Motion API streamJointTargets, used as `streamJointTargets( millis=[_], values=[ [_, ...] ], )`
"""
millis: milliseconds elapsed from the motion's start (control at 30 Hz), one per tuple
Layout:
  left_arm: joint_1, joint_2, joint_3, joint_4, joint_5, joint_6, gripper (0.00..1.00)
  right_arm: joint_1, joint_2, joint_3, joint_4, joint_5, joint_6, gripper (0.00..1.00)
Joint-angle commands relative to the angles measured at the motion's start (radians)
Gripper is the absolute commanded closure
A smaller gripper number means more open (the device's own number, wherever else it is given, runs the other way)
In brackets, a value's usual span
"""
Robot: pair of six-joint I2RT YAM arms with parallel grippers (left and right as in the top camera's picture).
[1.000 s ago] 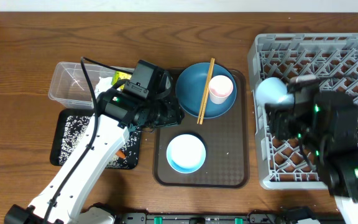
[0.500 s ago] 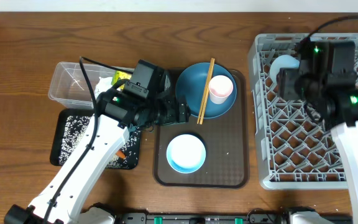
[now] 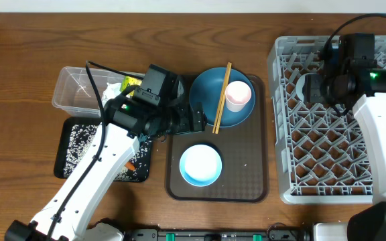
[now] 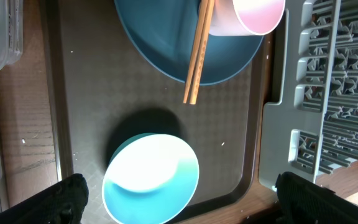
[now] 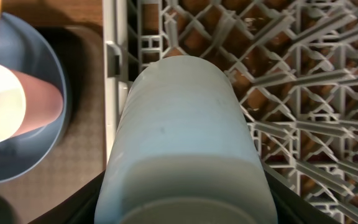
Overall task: Sort waste into correct bins and load items into the dishwasher rack
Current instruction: 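Carry the blue cup with the right gripper over the dish rack, then lower the cup upside down into the rack and open the right gripper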
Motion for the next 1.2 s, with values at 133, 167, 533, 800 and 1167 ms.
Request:
streamJointTargets(
  millis=[133,167,533,800,1167],
  values=[
    [0.004,-0.005,-0.006,-0.002,-0.013,0.003,0.0,-0.01,0.051,0.011,-0.001,-0.067,-0.04,0.99],
    [0.004,-0.005,-0.006,-0.002,-0.013,0.003,0.0,-0.01,0.058,0.011,-0.001,-0.067,-0.04,0.99],
    [0.004,-0.005,-0.006,-0.002,-0.013,0.003,0.0,-0.01,0.085,0.0,-0.004,-0.059,-0.042,0.99],
    [0.004,-0.005,-0.006,-0.002,-0.013,0.003,0.0,-0.01,0.088,-0.01,-0.014,-0.059,-0.041,0.99],
    [0.004,-0.005,-0.006,-0.002,-0.013,0.003,0.01,-0.01,0.088,-0.014,-0.048,-0.059,-0.04,0.99]
  ],
)
